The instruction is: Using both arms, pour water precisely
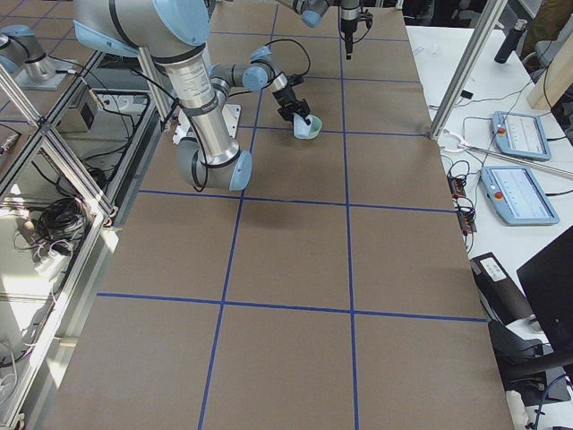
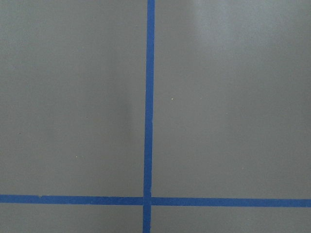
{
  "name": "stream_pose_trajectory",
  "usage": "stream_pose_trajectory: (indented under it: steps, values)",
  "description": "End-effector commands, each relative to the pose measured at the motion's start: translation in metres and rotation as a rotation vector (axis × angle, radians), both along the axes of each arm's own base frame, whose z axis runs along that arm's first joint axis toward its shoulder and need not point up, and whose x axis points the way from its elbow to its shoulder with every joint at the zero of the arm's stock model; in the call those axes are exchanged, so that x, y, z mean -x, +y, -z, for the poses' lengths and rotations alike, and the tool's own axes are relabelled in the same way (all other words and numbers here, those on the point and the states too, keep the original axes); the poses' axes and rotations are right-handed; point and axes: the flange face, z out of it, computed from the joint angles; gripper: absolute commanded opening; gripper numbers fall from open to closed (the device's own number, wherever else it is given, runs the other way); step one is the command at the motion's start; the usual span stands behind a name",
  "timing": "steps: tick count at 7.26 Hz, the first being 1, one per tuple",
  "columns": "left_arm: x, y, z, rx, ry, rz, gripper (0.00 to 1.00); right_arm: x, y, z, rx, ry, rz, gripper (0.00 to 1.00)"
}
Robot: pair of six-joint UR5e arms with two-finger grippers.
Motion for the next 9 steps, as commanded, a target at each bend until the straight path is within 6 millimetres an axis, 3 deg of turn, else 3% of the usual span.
stream_pose_trajectory:
  steps: [1,6,9]
  values:
    - [0.001,0.001,0.003,-0.003,0.003,0.0,1.0,0.002,-0.004,0.008,0.006,0.053,0.016,0.11]
    - [0.002,0.002,-0.003,0.003,-0.002,0.001,1.0,0.002,-0.006,0.011,-0.008,0.131,0.068,0.08]
    - [0.002,0.002,-0.003,0.003,-0.002,0.001,1.0,-0.005,-0.01,0.025,-0.034,-0.03,0.03,0.08]
